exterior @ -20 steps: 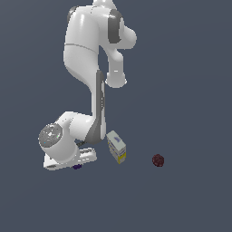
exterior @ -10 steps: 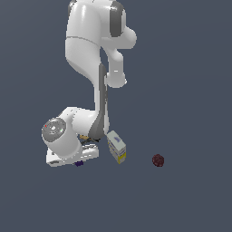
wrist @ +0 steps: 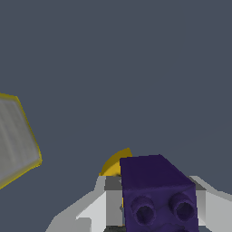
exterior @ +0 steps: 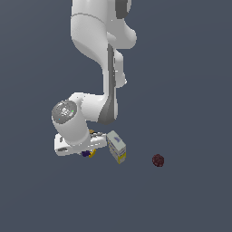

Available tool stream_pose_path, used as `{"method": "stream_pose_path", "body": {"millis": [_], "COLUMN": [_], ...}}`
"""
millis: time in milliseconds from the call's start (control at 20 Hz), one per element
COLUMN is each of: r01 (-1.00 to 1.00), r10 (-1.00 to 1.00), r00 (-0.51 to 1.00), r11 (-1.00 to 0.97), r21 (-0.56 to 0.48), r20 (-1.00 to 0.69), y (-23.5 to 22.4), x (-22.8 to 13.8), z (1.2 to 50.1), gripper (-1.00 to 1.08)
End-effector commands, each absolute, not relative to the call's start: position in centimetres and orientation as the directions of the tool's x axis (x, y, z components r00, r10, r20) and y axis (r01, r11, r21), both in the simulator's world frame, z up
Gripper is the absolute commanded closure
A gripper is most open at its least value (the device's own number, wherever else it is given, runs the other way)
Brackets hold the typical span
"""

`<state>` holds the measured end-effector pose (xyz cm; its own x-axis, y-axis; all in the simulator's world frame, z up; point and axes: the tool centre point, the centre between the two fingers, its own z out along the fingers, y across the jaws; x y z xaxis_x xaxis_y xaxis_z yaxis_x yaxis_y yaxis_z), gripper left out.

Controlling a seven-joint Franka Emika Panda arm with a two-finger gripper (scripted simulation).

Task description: Pick up a designated object from a clutter of objects.

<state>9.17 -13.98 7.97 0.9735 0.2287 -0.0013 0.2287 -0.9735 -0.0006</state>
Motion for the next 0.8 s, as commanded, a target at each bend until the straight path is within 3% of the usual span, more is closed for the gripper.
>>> {"method": "stream_pose_path", "body": {"millis": [0,750], "r01": [0.229,0.230], "r10": [0.229,0.230], "r00": [0.973,0.973], "r11": [-0.973,-0.973], "r21": [0.000,0.002], "r20": [0.000,-0.001], "y": [-12.7,-4.5], "x": [8.1,1.2], "z": [9.5,19.5], "gripper": [1.08,1.08]}}
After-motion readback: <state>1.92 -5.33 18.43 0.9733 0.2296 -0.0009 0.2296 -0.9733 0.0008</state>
